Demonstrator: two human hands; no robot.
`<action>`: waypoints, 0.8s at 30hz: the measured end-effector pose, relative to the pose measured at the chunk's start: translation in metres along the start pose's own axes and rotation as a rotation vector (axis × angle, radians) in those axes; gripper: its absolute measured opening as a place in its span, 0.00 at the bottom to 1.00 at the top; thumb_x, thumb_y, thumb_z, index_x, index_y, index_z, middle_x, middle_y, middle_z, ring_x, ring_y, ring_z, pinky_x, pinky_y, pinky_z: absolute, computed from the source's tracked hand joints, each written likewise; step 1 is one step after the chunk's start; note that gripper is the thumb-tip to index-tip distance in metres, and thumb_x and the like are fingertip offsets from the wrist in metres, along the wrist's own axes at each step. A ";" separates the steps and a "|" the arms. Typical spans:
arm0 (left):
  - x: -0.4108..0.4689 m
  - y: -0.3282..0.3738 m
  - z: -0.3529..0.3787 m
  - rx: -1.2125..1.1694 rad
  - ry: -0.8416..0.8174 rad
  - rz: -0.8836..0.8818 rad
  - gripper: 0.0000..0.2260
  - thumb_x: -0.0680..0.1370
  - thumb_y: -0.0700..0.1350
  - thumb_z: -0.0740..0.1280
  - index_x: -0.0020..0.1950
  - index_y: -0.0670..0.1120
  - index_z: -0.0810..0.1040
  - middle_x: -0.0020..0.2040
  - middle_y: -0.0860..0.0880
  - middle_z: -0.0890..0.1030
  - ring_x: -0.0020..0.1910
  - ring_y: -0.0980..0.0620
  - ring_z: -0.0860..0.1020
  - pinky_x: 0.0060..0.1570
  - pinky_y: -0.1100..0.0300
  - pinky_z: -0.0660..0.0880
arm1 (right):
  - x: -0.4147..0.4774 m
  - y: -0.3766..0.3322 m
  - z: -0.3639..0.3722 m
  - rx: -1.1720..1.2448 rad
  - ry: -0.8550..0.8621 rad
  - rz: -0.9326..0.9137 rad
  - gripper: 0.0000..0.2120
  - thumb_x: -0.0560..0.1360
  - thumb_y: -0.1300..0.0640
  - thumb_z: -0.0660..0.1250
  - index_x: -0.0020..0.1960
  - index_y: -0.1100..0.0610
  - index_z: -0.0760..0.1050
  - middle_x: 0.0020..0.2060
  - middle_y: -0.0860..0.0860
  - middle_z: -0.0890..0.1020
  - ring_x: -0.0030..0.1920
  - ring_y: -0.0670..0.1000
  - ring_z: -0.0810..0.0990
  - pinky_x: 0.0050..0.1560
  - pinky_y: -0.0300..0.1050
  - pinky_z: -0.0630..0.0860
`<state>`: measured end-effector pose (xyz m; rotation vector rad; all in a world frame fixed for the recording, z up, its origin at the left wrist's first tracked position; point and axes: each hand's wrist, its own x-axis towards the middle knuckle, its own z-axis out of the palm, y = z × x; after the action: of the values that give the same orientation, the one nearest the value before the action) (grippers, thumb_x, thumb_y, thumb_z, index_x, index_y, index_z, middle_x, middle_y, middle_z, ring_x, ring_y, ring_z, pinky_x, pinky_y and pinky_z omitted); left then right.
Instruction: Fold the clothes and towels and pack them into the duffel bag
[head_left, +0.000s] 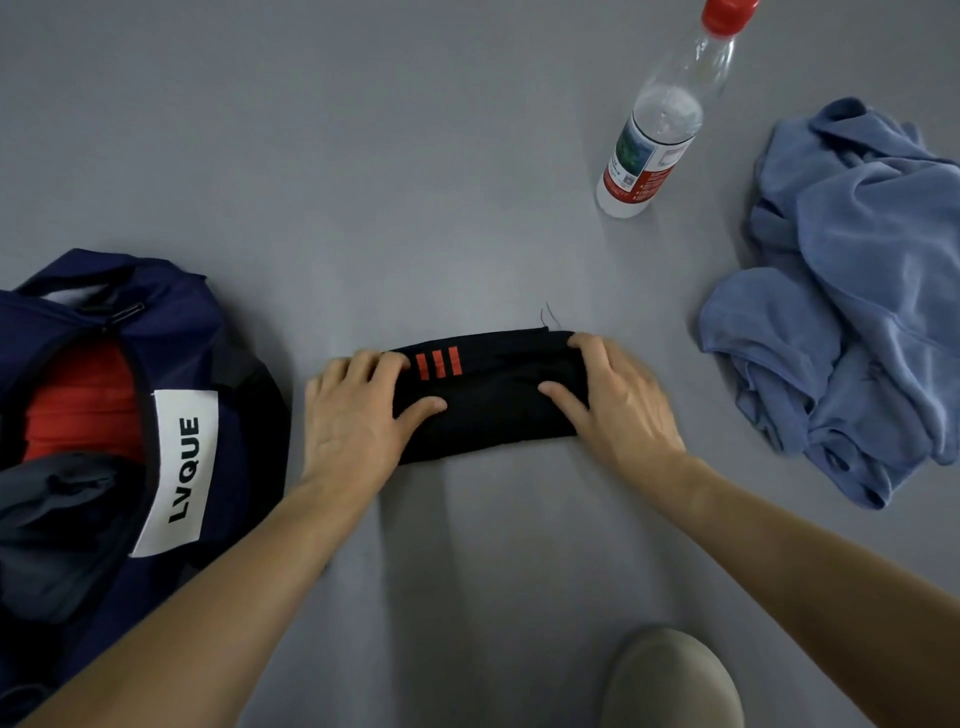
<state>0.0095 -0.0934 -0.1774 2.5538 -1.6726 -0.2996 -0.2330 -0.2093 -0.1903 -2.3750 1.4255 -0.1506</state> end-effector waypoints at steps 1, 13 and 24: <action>-0.003 0.002 0.003 -0.003 0.081 0.082 0.19 0.76 0.61 0.69 0.59 0.50 0.78 0.56 0.50 0.79 0.56 0.44 0.75 0.55 0.48 0.69 | -0.001 -0.001 0.002 -0.050 0.078 -0.112 0.22 0.78 0.46 0.67 0.67 0.56 0.71 0.58 0.55 0.79 0.58 0.61 0.78 0.57 0.55 0.74; -0.031 -0.002 0.030 -0.087 -0.070 0.308 0.34 0.75 0.56 0.72 0.78 0.47 0.65 0.76 0.47 0.68 0.76 0.45 0.65 0.77 0.45 0.58 | -0.017 0.002 0.024 -0.230 -0.125 -0.481 0.29 0.77 0.49 0.66 0.76 0.56 0.67 0.76 0.53 0.68 0.78 0.55 0.61 0.77 0.60 0.58; 0.013 -0.006 -0.022 -0.257 -0.379 -0.085 0.19 0.73 0.73 0.63 0.47 0.58 0.77 0.33 0.55 0.80 0.26 0.58 0.79 0.34 0.56 0.78 | 0.020 -0.021 -0.018 0.054 -0.377 -0.137 0.18 0.78 0.37 0.63 0.61 0.47 0.73 0.49 0.49 0.82 0.49 0.56 0.80 0.51 0.51 0.76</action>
<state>0.0243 -0.1043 -0.1585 2.4868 -1.5053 -0.9899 -0.2109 -0.2222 -0.1677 -2.3014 1.0714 0.2112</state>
